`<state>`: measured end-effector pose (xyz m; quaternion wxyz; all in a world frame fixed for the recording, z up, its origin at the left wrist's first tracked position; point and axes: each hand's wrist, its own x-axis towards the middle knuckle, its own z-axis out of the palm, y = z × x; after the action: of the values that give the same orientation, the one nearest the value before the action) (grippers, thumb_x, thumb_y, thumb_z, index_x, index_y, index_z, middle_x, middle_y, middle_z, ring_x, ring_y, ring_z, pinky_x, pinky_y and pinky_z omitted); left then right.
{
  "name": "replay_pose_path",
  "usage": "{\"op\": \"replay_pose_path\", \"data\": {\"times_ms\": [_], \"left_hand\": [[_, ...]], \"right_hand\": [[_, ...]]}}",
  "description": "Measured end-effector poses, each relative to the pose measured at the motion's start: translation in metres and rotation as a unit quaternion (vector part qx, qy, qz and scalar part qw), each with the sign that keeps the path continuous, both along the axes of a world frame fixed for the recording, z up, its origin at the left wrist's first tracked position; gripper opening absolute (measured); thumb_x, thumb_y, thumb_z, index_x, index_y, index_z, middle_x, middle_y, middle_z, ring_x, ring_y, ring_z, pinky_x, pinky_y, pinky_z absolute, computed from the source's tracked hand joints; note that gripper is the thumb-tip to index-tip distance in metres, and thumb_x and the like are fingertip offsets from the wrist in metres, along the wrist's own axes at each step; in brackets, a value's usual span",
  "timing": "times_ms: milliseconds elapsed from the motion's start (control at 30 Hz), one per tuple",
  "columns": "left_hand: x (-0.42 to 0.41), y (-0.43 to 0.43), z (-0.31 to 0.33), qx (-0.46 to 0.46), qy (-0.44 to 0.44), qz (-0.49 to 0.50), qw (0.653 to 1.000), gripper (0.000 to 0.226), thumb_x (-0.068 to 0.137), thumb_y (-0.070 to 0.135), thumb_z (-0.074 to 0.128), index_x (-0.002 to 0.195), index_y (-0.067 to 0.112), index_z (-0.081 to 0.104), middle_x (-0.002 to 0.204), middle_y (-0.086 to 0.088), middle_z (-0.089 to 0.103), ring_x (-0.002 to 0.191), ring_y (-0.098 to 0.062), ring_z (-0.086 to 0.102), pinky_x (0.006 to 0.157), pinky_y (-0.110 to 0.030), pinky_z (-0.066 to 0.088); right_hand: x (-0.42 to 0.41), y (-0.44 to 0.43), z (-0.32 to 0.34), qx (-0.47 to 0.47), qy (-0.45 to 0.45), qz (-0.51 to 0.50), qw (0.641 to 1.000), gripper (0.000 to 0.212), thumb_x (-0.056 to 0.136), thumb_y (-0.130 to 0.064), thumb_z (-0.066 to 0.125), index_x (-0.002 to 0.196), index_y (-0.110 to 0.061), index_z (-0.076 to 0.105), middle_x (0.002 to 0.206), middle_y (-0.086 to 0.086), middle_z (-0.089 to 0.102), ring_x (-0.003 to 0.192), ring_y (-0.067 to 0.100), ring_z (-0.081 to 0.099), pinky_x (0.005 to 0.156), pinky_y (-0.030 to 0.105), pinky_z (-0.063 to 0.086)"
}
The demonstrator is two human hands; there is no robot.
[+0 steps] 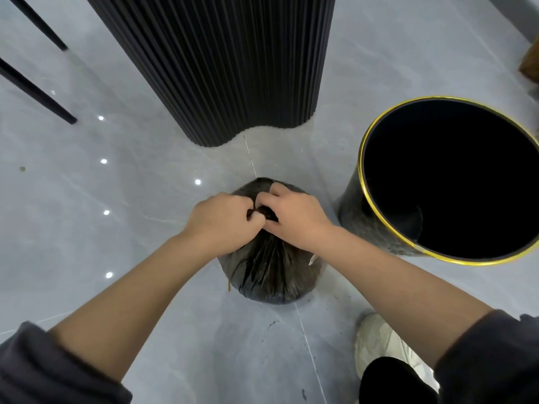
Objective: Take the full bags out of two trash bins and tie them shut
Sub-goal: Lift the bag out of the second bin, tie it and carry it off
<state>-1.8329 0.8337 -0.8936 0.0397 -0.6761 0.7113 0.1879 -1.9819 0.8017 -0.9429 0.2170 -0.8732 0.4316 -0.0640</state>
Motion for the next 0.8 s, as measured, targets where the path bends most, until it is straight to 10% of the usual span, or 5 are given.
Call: {"op": "replay_pose_path", "data": {"times_ms": [367, 567, 667, 800], "left_hand": [[0.013, -0.010, 0.019, 0.016, 0.108, 0.029, 0.994, 0.045, 0.097, 0.036, 0.039, 0.056, 0.020, 0.040, 0.059, 0.000, 0.048, 0.062, -0.020, 0.048, 0.057, -0.032, 0.036], [0.009, -0.012, 0.020, 0.017, 0.103, 0.026, 0.994, 0.044, 0.098, 0.037, 0.039, 0.057, 0.021, 0.040, 0.060, 0.001, 0.048, 0.064, -0.018, 0.047, 0.059, -0.033, 0.037], [0.008, -0.013, 0.022, 0.022, 0.116, 0.036, 0.992, 0.044, 0.098, 0.036, 0.039, 0.056, 0.023, 0.039, 0.060, 0.002, 0.047, 0.063, -0.017, 0.047, 0.059, -0.034, 0.038], [0.008, -0.014, 0.021, 0.010, 0.124, 0.037, 0.991, 0.044, 0.098, 0.035, 0.040, 0.056, 0.023, 0.039, 0.059, 0.003, 0.046, 0.059, -0.012, 0.044, 0.057, -0.032, 0.034]], "right_hand": [[-0.001, -0.002, 0.010, -0.205, 0.020, -0.044, 0.978, 0.039, 0.078, -0.054, 0.057, 0.085, -0.017, 0.069, 0.093, 0.005, 0.058, 0.089, 0.026, 0.054, 0.073, 0.041, 0.038], [0.004, -0.005, 0.010, -0.160, -0.009, -0.078, 0.984, 0.043, 0.075, -0.054, 0.068, 0.086, -0.014, 0.058, 0.060, -0.002, 0.058, 0.047, 0.019, 0.053, 0.045, 0.023, 0.027], [0.005, -0.006, 0.011, -0.133, 0.021, -0.085, 0.987, 0.048, 0.084, -0.053, 0.057, 0.118, -0.021, 0.048, 0.073, -0.004, 0.063, 0.057, 0.021, 0.057, 0.047, 0.026, 0.032], [0.009, -0.005, 0.006, -0.160, -0.028, -0.066, 0.984, 0.029, 0.079, -0.043, 0.066, 0.088, -0.016, 0.065, 0.080, 0.003, 0.063, 0.072, 0.026, 0.061, 0.055, 0.027, 0.034]]}}
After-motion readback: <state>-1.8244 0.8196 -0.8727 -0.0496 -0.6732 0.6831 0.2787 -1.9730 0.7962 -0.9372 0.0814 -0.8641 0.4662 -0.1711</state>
